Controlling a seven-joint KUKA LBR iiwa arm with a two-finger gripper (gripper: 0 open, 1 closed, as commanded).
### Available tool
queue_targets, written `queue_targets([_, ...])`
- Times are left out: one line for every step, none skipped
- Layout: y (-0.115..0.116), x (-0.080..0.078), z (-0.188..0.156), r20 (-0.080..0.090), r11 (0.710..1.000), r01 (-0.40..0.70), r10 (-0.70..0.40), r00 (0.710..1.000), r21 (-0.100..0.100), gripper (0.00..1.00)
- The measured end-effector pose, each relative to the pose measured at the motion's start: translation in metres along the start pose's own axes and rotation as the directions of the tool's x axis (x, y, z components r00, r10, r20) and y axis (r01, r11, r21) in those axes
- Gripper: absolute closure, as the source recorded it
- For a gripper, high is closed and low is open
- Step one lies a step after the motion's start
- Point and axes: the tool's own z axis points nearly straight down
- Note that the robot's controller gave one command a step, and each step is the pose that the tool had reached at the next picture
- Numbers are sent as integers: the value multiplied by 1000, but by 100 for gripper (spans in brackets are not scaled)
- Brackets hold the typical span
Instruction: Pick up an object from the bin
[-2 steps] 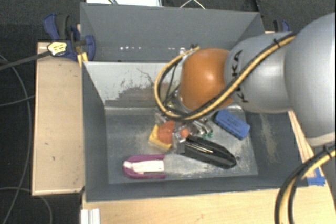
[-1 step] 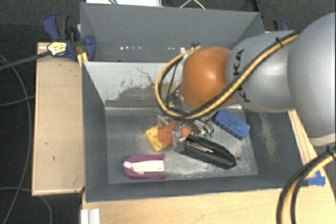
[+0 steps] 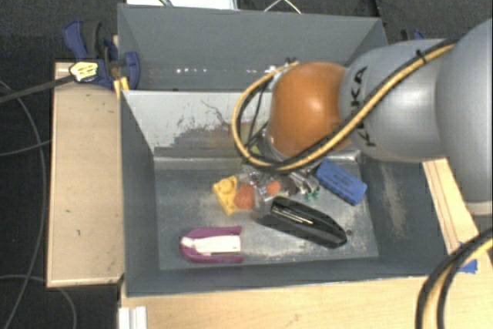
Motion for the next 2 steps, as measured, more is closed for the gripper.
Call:
queue_targets([-1,1,-22,-3,1000,-1,1,1000,1,100])
queue_targets([-1,-1,-35,4,1000,-3,3,1000,2,100])
